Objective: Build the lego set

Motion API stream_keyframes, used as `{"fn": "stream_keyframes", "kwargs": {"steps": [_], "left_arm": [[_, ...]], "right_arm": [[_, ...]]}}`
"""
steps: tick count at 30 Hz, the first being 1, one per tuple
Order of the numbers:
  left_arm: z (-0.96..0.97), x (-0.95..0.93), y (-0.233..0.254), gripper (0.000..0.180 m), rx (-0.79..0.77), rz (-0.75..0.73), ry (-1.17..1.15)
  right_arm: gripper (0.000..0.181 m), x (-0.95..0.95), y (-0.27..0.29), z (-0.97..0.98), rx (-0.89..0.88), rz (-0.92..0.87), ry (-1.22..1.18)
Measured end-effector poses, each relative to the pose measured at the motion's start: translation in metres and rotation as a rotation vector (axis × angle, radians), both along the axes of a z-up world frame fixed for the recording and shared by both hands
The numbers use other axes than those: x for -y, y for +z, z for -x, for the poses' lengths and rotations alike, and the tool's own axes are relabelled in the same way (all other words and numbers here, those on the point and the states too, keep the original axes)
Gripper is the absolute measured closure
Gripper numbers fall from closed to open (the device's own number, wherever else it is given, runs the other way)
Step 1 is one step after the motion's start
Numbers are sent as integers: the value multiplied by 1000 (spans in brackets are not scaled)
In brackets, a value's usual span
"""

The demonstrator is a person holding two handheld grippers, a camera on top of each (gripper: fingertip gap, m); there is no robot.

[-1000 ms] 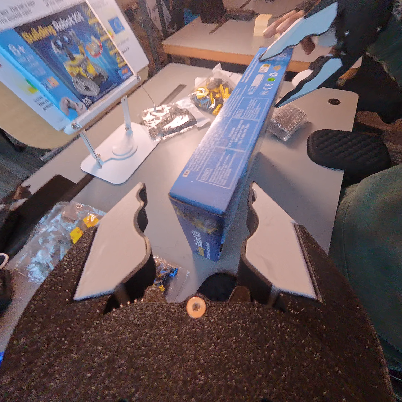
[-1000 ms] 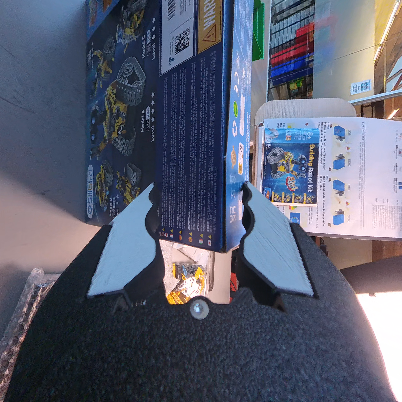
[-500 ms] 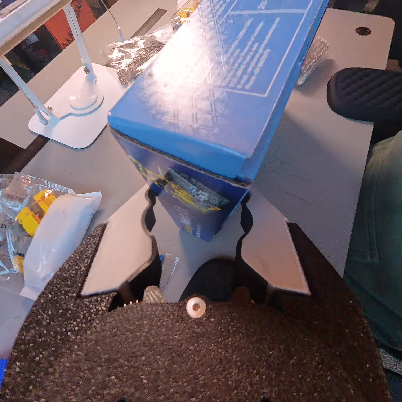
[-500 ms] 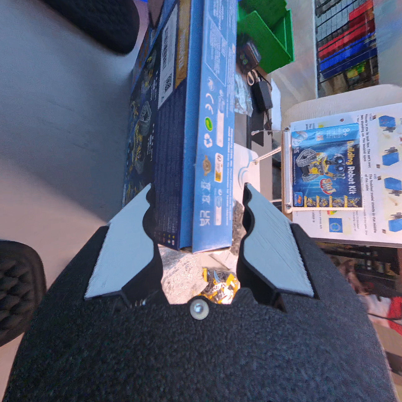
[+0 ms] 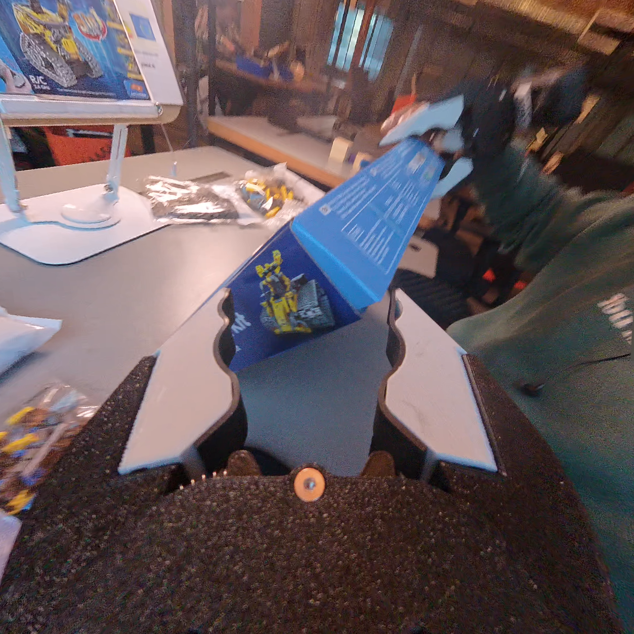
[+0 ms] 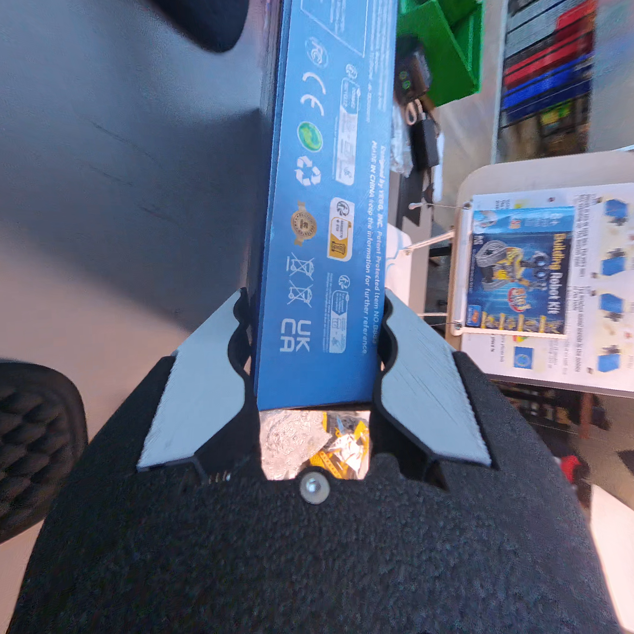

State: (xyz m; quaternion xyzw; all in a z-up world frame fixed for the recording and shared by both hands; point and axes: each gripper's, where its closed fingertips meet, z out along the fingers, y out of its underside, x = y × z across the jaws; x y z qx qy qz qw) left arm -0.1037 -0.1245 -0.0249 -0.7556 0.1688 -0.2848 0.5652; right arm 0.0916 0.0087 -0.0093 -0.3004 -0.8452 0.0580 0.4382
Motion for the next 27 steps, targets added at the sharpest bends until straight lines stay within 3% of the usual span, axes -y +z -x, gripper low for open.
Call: {"fn": "stream_keyframes", "kwargs": {"steps": [6,10,16,20,24,27], "left_arm": [[-1,25,9,81,492,-4,41],[-14,16,-33,65,638,132,136],[-27,7,-50,54,903,216,123],[-21,9,-49,60,1031,192,132],[-26,7,-65,72,1024,242,186],[-25,4,-65,65,1017,252,229]], "right_arm": [[109,7,-5,-23,-140,-386,-1],[109,16,-17,-29,-197,-522,51],[110,36,-18,-28,-291,-644,160],[110,41,-13,-27,-353,-797,232],[111,38,-14,-27,-408,-913,283],[111,40,-10,-28,-449,-871,272]]}}
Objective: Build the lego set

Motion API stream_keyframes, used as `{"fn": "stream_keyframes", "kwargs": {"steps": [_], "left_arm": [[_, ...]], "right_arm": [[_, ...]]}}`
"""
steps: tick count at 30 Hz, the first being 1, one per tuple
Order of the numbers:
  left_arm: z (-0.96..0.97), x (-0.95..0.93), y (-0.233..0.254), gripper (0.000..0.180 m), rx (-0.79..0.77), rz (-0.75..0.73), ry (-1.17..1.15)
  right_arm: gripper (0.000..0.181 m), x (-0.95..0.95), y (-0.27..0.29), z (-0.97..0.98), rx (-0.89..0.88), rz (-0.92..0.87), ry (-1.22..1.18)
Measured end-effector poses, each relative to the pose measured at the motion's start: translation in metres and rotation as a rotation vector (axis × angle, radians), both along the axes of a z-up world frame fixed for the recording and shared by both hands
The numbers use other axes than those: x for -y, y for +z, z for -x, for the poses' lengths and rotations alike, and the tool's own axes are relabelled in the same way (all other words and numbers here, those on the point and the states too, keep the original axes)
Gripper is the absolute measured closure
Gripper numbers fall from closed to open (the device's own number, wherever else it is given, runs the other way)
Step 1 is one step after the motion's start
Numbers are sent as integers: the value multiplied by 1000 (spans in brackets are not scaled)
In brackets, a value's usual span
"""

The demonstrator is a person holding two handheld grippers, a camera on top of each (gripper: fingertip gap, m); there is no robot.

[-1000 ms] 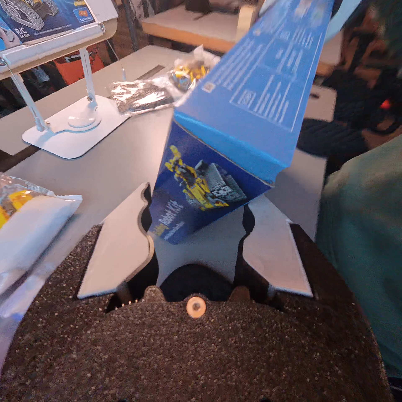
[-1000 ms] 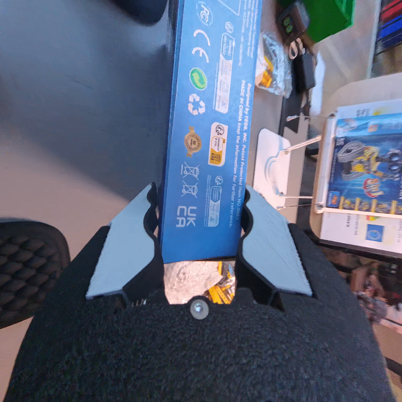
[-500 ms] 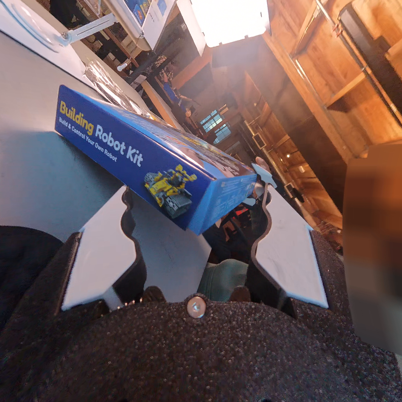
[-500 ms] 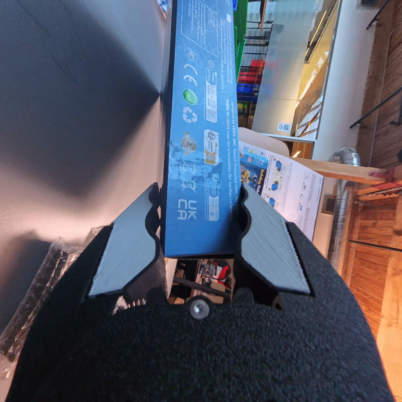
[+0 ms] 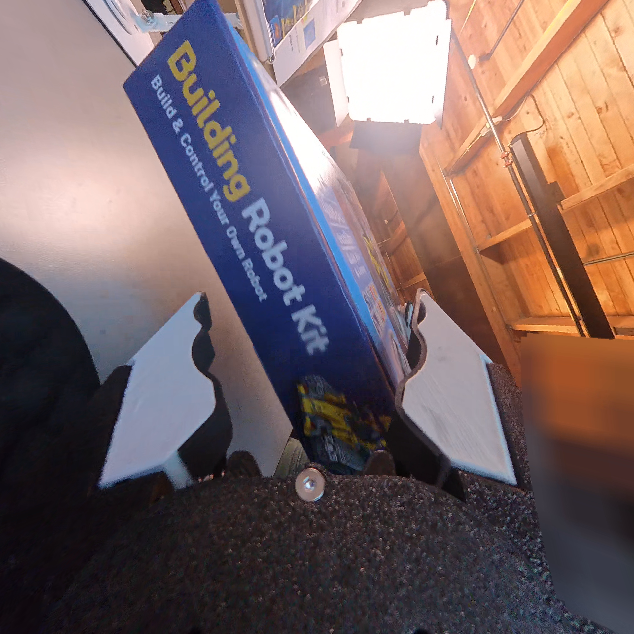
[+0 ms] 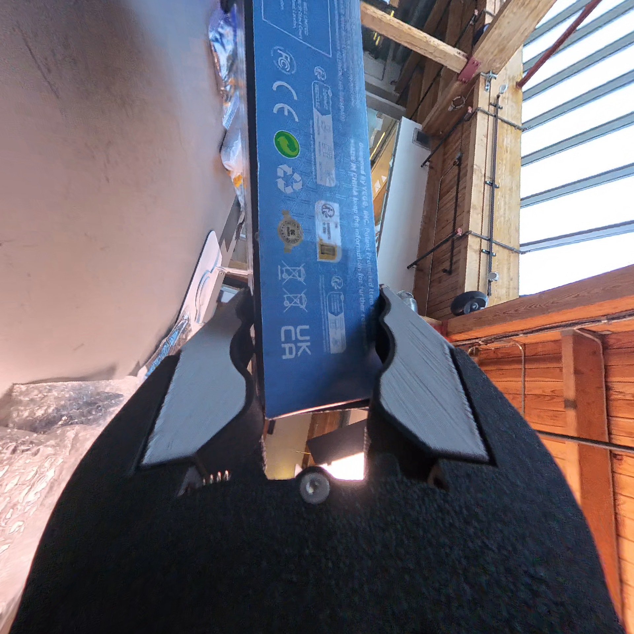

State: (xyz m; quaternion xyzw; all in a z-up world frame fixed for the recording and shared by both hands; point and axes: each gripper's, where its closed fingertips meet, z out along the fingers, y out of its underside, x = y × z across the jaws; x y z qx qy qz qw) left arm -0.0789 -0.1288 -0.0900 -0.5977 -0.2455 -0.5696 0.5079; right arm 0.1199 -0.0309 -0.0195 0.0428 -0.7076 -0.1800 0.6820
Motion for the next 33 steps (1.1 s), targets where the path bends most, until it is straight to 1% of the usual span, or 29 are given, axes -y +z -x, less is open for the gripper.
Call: {"fn": "stream_keyframes", "kwargs": {"steps": [2,4,5,6,7,8,10,12,16,18,20,22,23,25,28,33], "left_arm": [[-7,-1,-1,61,-13,16,-23],[-17,1,3,68,22,-13,-66],[-18,2,6,83,37,-43,-69],[-15,4,12,92,74,-90,-72],[-11,7,20,97,114,-138,-66],[-8,8,26,100,113,-179,-51],[-4,8,36,101,-13,-231,-4],[3,7,50,102,-147,-275,48],[7,7,77,102,-449,-377,117],[6,7,85,103,-529,-403,124],[7,6,87,103,-519,-398,114],[13,2,82,103,-473,-352,114],[17,0,77,104,-430,-321,111],[25,-4,65,106,-321,-262,106],[33,-7,45,106,-218,-184,114],[35,-10,23,105,-171,-90,121]], "right_arm": [[111,7,7,-1,-36,-11,15],[111,13,16,-2,-73,-27,19],[111,12,21,-4,-92,-57,4],[111,10,25,-6,-106,-58,-6],[111,8,26,-8,-106,-54,-12],[112,3,23,-9,-93,-38,-30],[108,-10,8,-9,-28,25,-97],[98,-20,-13,-11,51,147,-147],[83,-25,-46,-14,164,301,-212],[88,-25,-58,-15,184,347,-227],[90,-23,-60,-13,147,321,-211],[104,-26,-63,-13,112,284,-229],[108,-25,-68,-12,112,283,-229],[109,-23,-73,-9,100,275,-232],[116,-22,-75,-6,75,279,-231],[124,-22,-92,-8,118,317,-233]]}}
